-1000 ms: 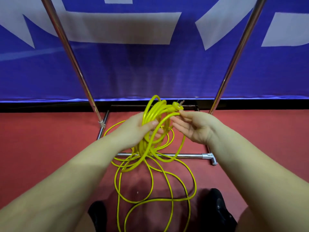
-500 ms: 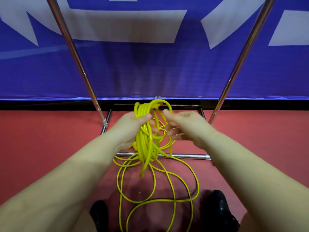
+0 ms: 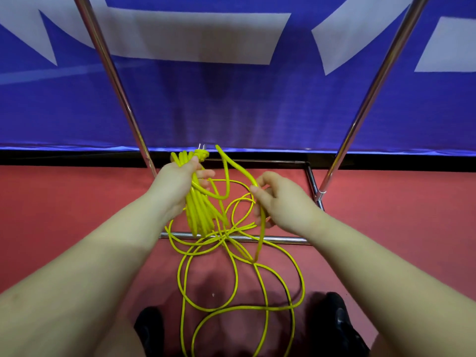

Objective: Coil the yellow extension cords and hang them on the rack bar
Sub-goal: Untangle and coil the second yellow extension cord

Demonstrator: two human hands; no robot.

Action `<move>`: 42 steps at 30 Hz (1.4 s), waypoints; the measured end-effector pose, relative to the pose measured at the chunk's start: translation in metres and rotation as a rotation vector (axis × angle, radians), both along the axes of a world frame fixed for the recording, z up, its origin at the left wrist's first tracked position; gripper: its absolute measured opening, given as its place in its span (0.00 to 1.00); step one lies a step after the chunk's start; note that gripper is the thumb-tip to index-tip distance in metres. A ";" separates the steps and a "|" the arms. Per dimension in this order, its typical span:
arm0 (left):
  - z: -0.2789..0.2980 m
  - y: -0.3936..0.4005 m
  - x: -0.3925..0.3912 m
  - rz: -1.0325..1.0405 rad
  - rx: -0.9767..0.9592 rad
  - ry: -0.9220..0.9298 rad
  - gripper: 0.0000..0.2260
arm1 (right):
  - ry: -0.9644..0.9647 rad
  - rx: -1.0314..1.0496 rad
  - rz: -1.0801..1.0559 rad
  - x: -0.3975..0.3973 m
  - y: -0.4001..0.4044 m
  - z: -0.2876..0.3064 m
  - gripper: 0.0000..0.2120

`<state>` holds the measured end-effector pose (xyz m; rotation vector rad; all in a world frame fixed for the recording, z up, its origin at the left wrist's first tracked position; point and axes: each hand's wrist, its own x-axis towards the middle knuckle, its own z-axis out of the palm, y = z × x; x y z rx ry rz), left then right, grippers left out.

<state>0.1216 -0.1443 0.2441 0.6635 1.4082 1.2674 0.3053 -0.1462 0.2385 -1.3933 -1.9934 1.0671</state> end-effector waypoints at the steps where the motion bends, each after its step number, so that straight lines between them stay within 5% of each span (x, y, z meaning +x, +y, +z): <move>1: -0.001 0.002 -0.004 0.014 -0.010 -0.004 0.11 | 0.020 0.000 -0.055 0.005 0.003 0.001 0.06; 5: -0.001 0.005 -0.010 -0.011 -0.037 -0.092 0.12 | 0.083 -0.207 -0.164 0.014 0.008 0.005 0.09; 12: 0.003 -0.005 0.008 -0.201 0.024 0.003 0.12 | 0.714 -0.909 -0.350 0.011 0.014 0.020 0.13; 21: 0.000 -0.018 0.032 -0.475 -0.027 0.188 0.10 | 0.938 -0.947 -0.436 0.002 0.020 0.014 0.13; 34: -0.005 -0.020 0.036 -0.590 -0.059 0.197 0.17 | 0.436 -0.666 -0.396 -0.009 0.023 -0.003 0.18; 42: -0.005 -0.018 0.033 -0.624 -0.081 0.056 0.11 | 0.243 -0.400 -0.274 -0.010 0.024 -0.007 0.21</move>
